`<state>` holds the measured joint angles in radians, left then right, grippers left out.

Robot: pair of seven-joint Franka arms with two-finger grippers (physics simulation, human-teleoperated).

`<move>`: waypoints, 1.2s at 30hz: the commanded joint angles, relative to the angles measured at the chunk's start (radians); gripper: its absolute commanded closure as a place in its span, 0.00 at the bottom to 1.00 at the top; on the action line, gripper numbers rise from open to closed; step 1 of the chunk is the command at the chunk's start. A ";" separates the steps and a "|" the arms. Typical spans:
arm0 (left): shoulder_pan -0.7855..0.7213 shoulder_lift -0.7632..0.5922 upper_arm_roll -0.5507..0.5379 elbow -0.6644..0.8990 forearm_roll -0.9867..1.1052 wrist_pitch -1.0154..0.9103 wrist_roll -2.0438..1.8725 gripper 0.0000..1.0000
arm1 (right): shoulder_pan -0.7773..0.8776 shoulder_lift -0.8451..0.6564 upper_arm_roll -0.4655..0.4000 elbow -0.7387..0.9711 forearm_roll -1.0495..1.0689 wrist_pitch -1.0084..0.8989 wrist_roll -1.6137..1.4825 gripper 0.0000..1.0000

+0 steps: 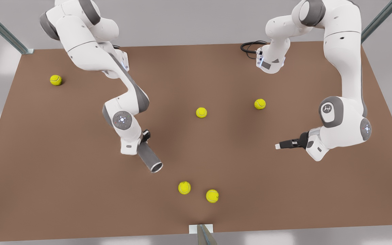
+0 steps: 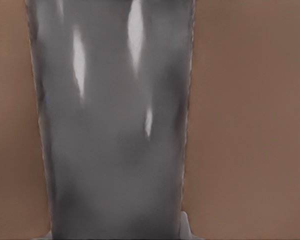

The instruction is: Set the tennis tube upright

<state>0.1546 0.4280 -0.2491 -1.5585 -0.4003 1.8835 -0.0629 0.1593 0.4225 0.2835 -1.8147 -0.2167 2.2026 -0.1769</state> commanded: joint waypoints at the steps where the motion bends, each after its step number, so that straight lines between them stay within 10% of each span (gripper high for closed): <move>1: 0.000 0.000 -0.001 0.000 -0.002 0.000 0.000 0.00 | 0.011 0.001 0.000 0.001 -0.007 0.002 -0.009 0.35; 19: -0.012 0.035 -0.001 0.002 -0.068 0.017 0.000 0.00 | 0.428 0.337 -0.018 0.406 -0.311 0.031 -0.199 0.34; 31: -0.049 0.077 -0.004 0.002 -0.181 0.045 0.002 0.00 | 0.483 0.397 -0.038 0.333 -0.354 0.184 -0.184 0.34; 34: -0.050 0.081 -0.021 -0.008 -0.196 0.042 0.003 0.00 | 0.502 0.420 -0.049 0.334 -0.354 0.195 -0.156 0.00; 36: -0.026 0.020 -0.045 -0.080 -0.210 0.037 0.003 0.00 | 0.502 0.420 -0.049 0.336 -0.355 0.195 -0.151 0.00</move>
<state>0.1293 0.4195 -0.2943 -1.6764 -0.5878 1.9271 -0.0598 0.6607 0.8422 0.2351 -1.4800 -0.5707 2.3988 -0.3275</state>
